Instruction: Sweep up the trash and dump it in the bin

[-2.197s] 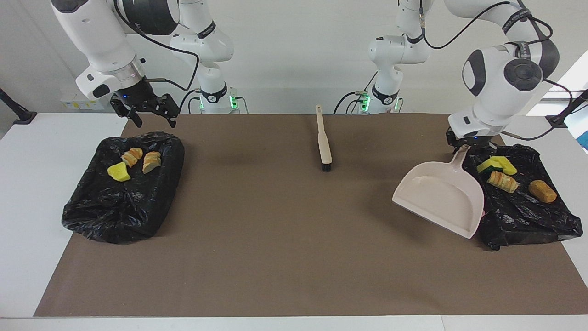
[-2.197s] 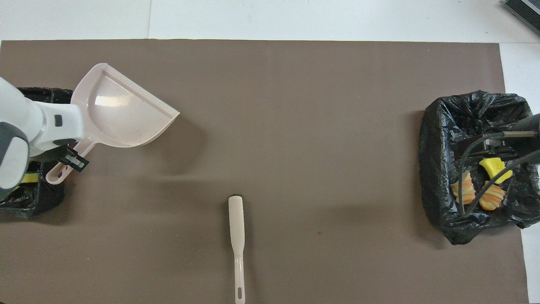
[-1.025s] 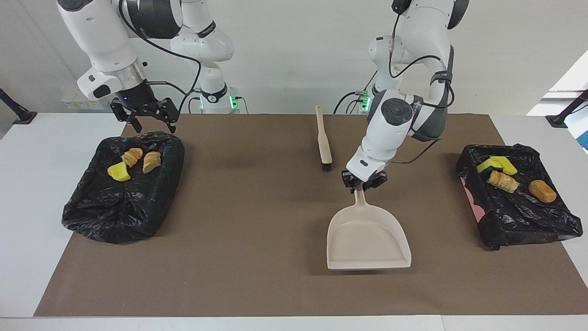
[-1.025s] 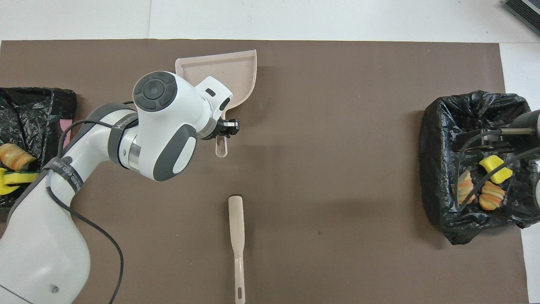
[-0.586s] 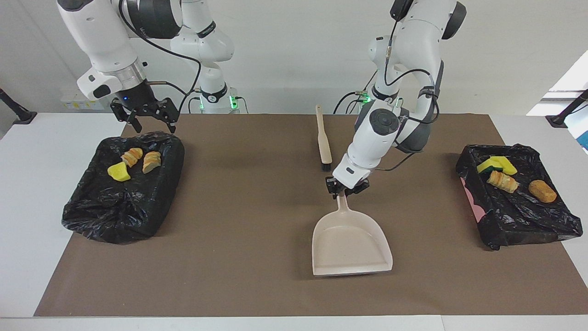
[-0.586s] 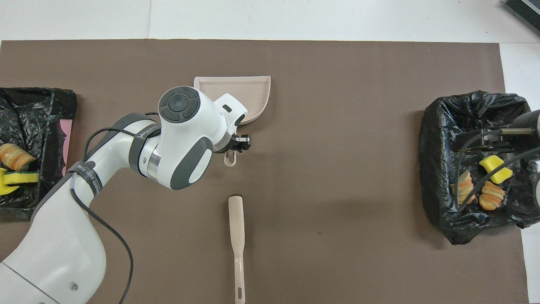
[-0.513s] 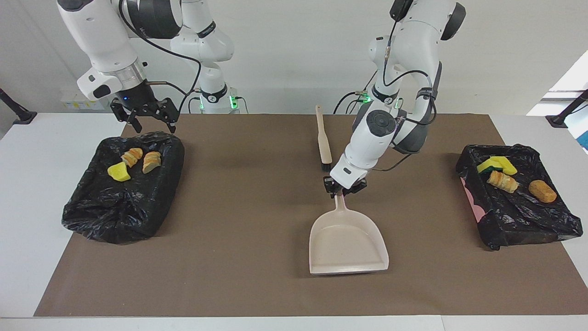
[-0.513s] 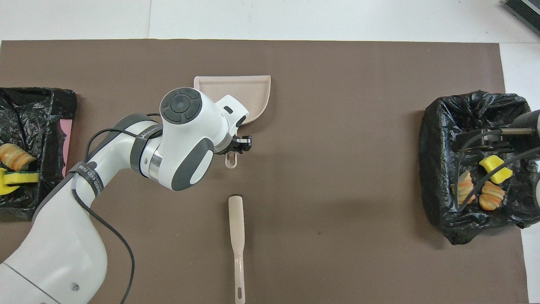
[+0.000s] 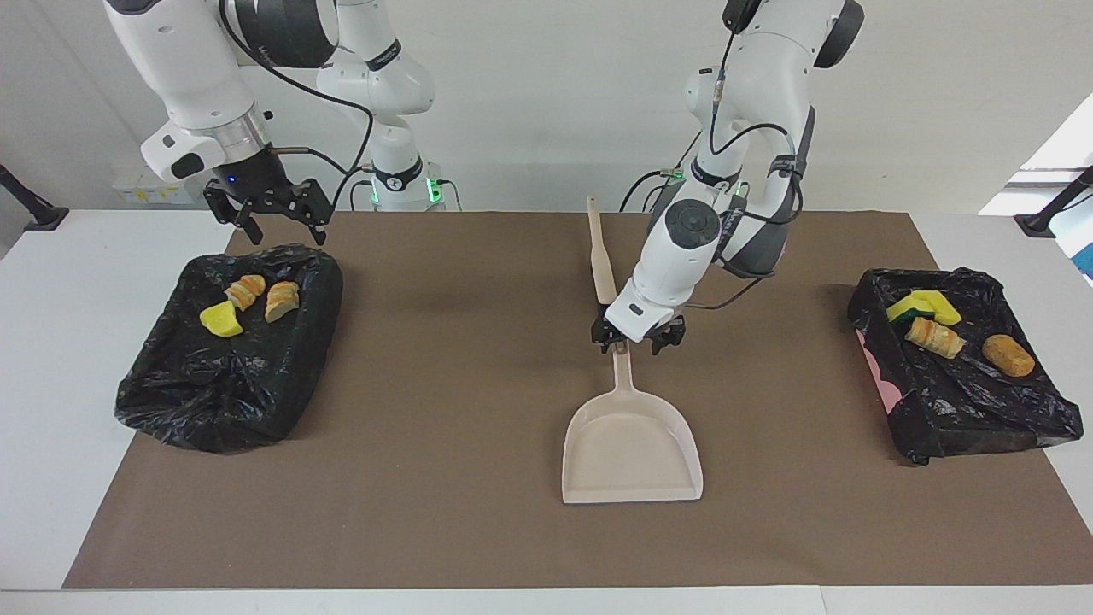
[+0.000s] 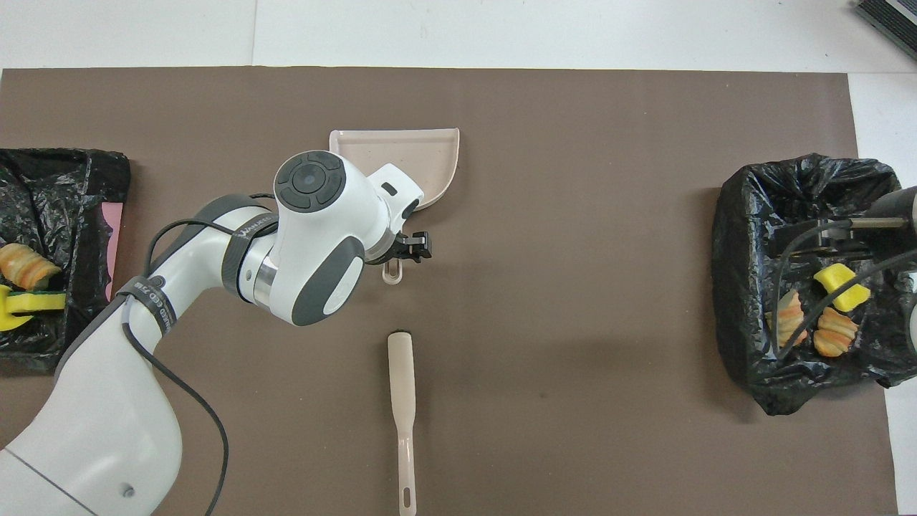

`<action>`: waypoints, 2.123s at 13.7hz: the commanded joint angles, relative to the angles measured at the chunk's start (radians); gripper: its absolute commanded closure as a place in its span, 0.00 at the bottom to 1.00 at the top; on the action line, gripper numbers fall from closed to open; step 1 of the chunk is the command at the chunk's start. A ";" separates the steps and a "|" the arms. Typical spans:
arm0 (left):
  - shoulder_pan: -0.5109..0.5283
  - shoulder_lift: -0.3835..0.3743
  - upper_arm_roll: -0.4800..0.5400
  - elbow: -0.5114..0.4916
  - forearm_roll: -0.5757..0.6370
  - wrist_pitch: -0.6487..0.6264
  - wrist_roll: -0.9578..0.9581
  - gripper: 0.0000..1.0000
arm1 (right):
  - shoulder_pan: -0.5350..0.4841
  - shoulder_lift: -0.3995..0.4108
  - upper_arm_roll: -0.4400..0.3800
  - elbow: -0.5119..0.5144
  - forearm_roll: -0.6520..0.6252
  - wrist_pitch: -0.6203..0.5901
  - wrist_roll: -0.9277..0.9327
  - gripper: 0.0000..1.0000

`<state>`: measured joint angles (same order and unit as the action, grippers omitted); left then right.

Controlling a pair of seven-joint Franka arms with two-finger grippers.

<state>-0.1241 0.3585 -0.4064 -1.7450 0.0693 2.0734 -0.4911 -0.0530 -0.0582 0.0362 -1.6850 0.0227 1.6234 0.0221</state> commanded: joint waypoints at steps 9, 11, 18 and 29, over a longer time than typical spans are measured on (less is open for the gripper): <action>0.050 -0.335 0.376 0.091 -0.040 -0.335 0.534 0.00 | 0.045 0.092 0.001 0.133 -0.032 -0.094 0.022 0.00; 0.081 -0.334 0.380 0.195 -0.046 -0.445 0.627 0.00 | 0.045 0.093 0.001 0.136 -0.032 -0.094 0.024 0.00; 0.083 -0.358 0.448 0.256 -0.132 -0.567 0.663 0.00 | 0.045 0.093 -0.004 0.137 -0.035 -0.093 0.022 0.00; 0.084 -0.426 0.442 0.179 -0.120 -0.564 0.654 0.00 | 0.042 0.097 -0.006 0.140 -0.033 -0.093 0.027 0.00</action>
<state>-0.0439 -0.0425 0.0359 -1.5379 -0.0452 1.5106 0.1578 -0.0062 0.0413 0.0293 -1.5395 -0.0027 1.5159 0.0307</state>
